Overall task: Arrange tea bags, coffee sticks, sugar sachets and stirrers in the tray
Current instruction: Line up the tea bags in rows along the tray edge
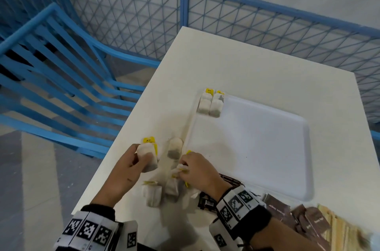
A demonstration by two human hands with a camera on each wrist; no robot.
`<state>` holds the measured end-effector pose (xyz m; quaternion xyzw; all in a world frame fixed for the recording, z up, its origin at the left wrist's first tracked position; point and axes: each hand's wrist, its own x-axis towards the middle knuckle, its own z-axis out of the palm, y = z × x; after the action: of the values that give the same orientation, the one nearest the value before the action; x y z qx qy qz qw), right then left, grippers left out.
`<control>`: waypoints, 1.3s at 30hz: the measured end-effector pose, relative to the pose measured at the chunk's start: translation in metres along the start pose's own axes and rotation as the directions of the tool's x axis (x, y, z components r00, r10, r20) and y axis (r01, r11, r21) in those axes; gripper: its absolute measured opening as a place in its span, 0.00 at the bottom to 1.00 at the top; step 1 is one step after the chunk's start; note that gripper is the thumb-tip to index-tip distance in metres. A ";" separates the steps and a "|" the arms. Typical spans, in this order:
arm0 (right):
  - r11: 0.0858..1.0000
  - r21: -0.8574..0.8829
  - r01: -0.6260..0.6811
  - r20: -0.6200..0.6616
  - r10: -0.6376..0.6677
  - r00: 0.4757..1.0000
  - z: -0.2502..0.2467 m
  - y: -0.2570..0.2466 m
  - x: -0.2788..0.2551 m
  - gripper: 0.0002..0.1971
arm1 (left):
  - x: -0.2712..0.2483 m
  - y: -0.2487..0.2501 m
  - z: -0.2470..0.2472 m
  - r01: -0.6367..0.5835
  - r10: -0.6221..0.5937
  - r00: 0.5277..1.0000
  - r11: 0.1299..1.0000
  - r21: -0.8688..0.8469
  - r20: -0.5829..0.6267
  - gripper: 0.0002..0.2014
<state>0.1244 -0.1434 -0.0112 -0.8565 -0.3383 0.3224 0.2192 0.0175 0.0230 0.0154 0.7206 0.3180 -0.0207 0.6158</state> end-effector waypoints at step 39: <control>0.980 -0.039 -0.196 -0.115 0.190 0.975 -0.013 0.024 0.017 0.26 | -0.025 0.017 0.015 -0.032 0.036 0.999 0.987 -0.156 0.022 0.20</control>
<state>0.1534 -0.1492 -0.0232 -0.9071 -0.2488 0.2855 0.1836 0.0116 -0.0019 0.0371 0.6751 0.2987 0.0056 0.6745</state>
